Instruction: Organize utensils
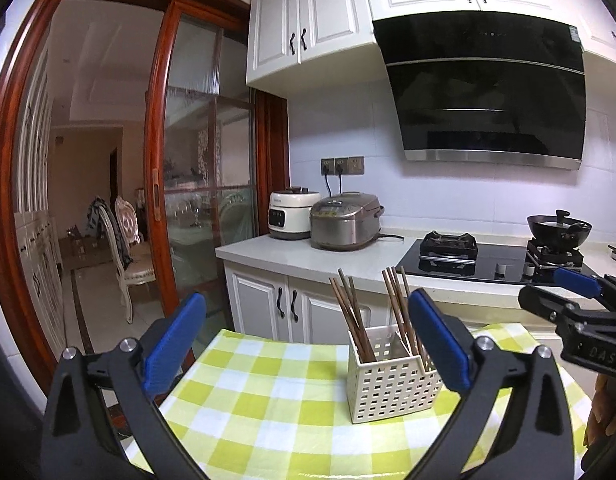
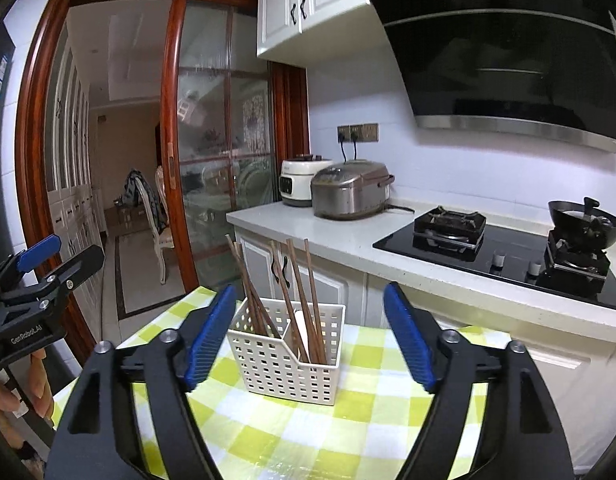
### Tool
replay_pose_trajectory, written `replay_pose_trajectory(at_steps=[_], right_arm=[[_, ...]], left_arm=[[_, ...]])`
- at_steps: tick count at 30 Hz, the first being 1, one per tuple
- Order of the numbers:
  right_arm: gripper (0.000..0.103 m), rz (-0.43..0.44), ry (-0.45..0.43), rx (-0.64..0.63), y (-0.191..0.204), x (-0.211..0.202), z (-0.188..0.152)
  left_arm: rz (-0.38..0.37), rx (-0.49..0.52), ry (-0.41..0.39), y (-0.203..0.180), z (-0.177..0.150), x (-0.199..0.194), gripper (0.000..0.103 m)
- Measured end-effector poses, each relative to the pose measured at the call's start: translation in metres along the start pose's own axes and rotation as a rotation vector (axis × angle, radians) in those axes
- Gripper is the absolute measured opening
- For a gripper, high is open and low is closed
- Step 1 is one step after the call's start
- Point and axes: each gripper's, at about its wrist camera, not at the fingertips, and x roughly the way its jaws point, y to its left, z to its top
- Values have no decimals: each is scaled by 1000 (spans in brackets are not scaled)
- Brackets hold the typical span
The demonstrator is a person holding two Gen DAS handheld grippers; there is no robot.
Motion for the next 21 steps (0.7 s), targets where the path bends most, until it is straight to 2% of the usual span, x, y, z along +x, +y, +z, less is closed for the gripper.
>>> replay_pose_trajectory(at_steps=[9,14,21], right_arm=[[85,2,-21,39,0,-37,-26],[85,2,1,35,1,-48,-36],[85,0,32,10,5,-58,-51]], left_arm=[[10,-8,-41,5,-9,-35,98],[-3,14,-38,-1,-20,-49,98],[-43,33,16,-13,-41,-56,98]])
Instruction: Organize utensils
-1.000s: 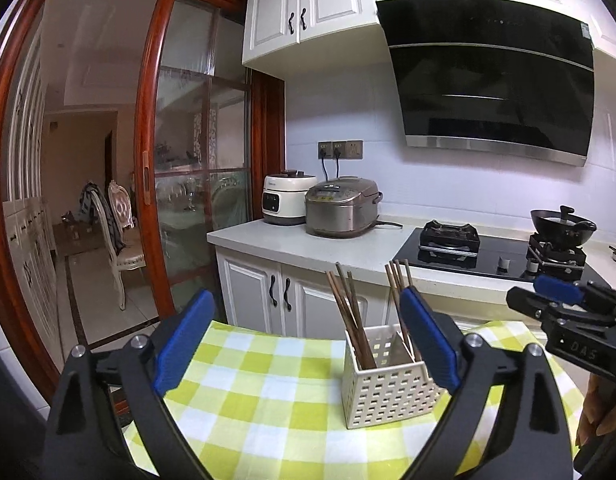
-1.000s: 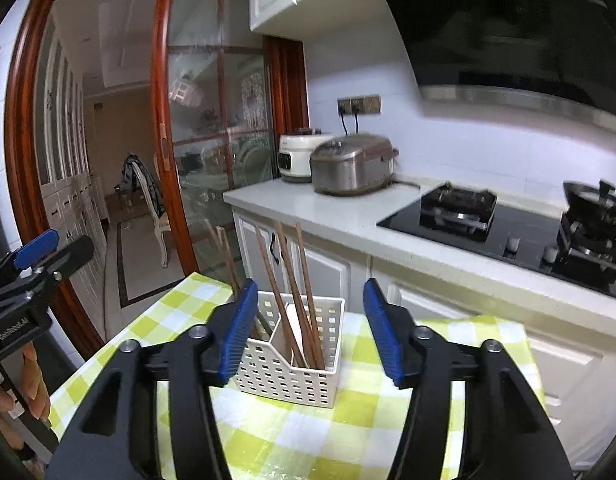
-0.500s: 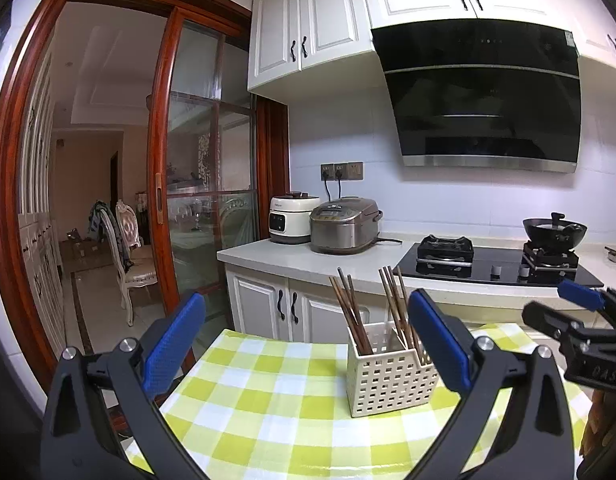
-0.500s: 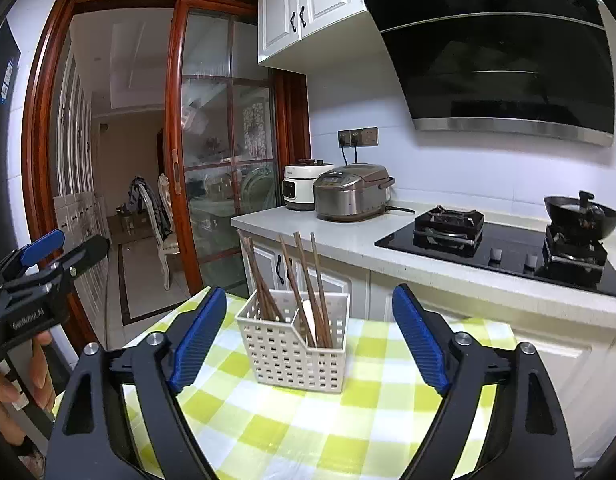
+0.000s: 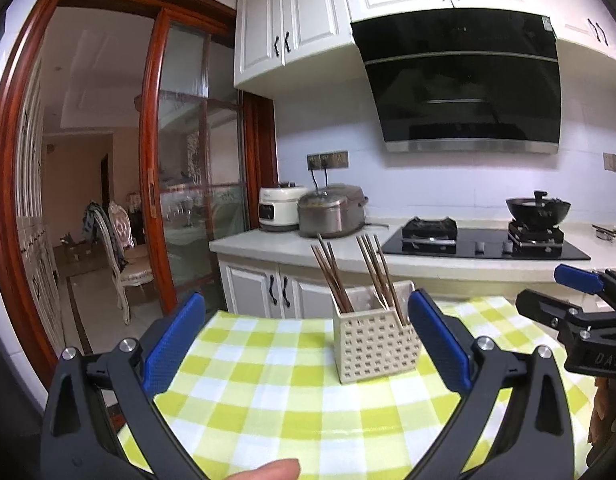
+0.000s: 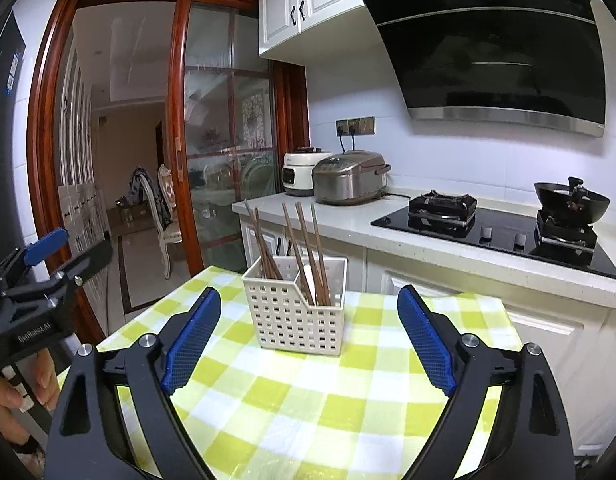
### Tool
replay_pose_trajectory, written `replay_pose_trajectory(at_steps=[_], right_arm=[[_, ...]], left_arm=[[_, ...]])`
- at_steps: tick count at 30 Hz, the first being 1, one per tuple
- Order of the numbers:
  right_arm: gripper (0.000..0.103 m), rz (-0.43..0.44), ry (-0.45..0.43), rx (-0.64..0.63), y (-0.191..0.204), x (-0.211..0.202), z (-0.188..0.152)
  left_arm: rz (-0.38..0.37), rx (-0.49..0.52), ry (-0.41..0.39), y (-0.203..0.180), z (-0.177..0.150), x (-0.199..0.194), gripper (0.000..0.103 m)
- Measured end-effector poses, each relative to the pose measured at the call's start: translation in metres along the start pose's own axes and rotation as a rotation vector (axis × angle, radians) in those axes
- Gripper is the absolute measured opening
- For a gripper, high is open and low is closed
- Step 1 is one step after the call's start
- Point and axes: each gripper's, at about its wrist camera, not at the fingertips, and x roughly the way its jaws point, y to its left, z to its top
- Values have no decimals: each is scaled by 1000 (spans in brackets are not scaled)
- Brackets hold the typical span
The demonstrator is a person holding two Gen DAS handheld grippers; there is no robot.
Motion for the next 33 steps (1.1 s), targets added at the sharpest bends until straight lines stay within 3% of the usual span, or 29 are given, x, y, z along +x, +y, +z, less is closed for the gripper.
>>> replay_pose_trajectory(at_steps=[11,33], right_arm=[[85,14,46,-41,-3,-2,-22],[85,32,36,-48,5,-5,-21]], left_arm=[[-110,-5,74,-3,-24,3,98],[-99,2,71,-5,-33,0,98]])
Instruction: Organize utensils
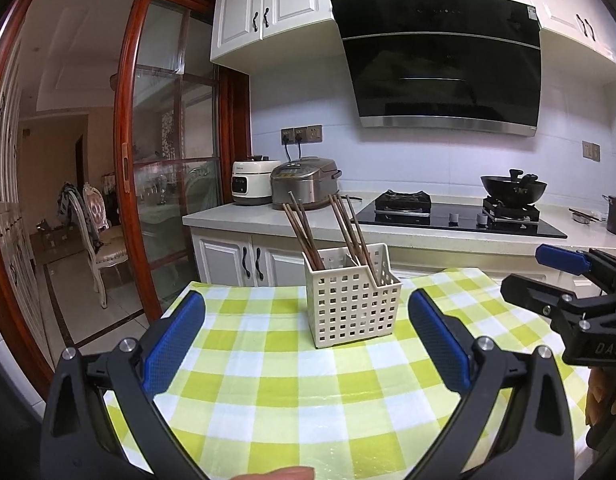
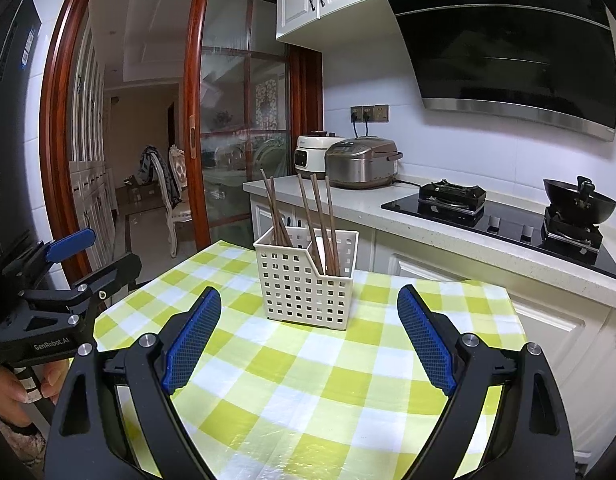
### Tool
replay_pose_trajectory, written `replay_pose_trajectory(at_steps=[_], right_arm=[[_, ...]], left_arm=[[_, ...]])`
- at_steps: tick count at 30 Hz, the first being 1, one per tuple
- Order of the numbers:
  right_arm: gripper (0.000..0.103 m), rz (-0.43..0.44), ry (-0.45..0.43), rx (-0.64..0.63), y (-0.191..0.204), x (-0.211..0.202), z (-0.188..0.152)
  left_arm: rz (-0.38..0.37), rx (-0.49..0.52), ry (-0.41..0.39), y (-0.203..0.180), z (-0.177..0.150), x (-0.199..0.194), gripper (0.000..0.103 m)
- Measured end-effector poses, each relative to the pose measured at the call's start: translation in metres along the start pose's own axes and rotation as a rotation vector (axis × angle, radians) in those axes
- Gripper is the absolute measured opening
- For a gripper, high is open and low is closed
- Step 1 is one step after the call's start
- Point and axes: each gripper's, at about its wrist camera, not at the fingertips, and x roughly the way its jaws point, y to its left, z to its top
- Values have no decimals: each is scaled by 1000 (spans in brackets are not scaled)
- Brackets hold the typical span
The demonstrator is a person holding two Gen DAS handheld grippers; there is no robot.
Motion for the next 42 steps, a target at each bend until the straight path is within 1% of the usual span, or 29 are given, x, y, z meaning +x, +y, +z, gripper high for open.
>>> replay_pose_trajectory(at_steps=[10,18,42], right_arm=[[85,0,0,5,0,0,-1],[85,-2,5,20,-3,4,-3],[85,5,6,22,-2,5,-4]], left_arm=[[-7,3,3,-1,-1,-1,98],[-30,16,9,-1,-4,-3,98],[-23,14,2,-2,-2,-4,98]])
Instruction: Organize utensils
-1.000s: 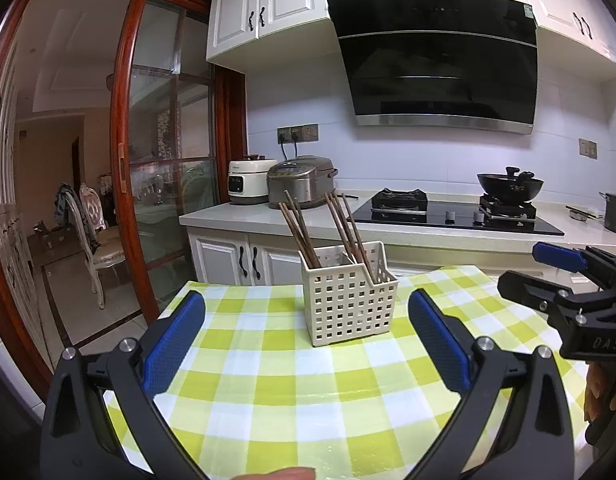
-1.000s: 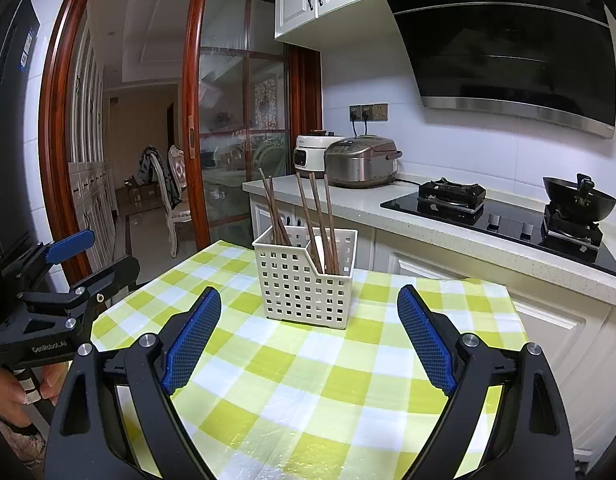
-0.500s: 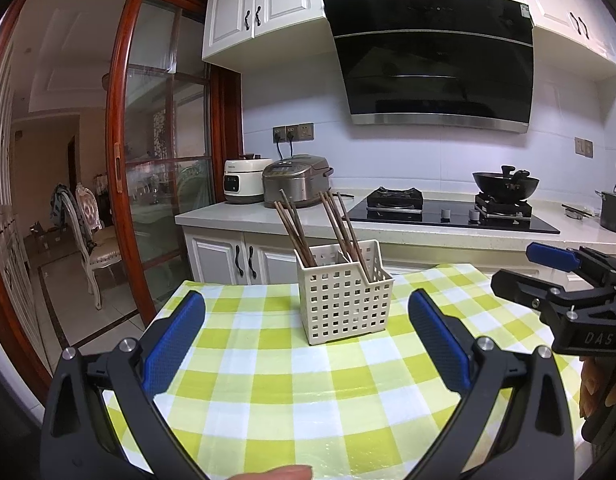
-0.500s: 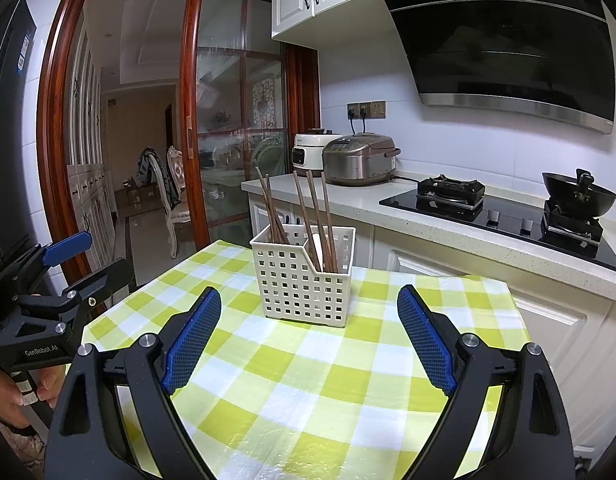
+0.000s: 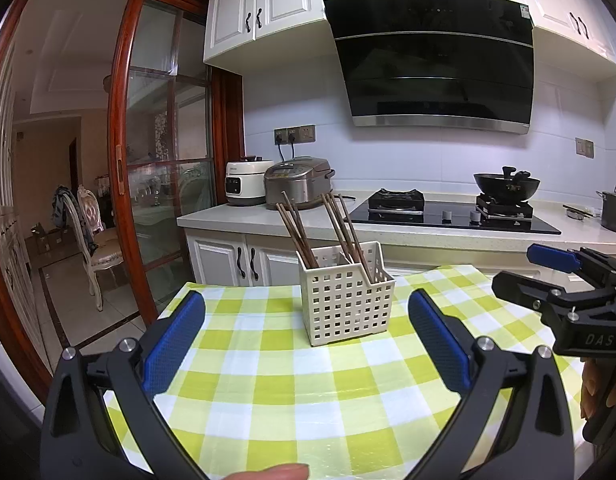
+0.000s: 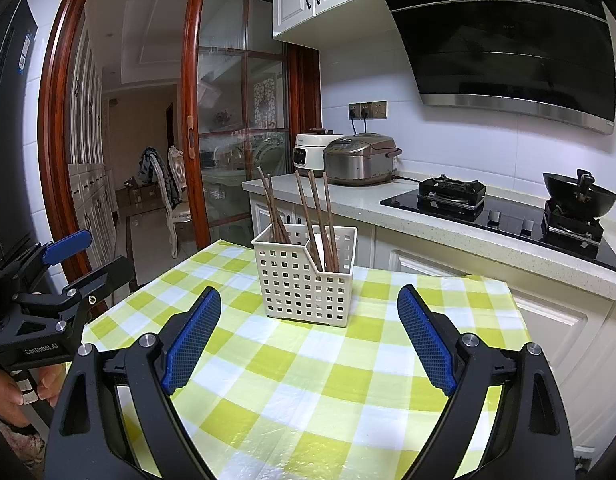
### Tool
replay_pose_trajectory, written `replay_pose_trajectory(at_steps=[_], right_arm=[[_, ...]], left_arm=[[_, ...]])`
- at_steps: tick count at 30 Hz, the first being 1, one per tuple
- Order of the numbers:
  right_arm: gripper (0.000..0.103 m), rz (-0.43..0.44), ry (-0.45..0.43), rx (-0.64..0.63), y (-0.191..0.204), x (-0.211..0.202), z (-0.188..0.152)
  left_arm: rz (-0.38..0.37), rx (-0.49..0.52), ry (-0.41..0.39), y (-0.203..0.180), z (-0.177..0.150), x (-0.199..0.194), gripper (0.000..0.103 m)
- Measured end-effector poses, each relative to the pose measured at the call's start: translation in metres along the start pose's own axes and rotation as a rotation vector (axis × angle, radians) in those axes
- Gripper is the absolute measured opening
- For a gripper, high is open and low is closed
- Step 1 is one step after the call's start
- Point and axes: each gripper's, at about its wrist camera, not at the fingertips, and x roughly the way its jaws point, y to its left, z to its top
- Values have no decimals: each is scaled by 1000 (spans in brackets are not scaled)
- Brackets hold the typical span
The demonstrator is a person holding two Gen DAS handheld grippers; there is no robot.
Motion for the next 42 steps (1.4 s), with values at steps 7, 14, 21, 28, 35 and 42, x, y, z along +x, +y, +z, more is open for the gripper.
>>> replay_pose_trajectory(at_steps=[7,14,21,28,35,42], right_arm=[[85,0,1,-1,-1,-1,0],[85,0,1,-2,0,-1,0],[85,1,1,0,0,-1,-1],[85,0,5,2,-1,0,-2],[85,2,10,2,0,-1,-9],[85,0,8,4,0,-2,-8]], left_arm=[[-3,2,-1,0,0,0,98],[-5,5,-9,-1,1,-3,98],[-9,8,-13,-2,2,-5,98],[-28,-14,-18,0,3,-4,98],[-7,22,-27,-4,2,-3,98],[-13,12,-5,-3,2,1,98]])
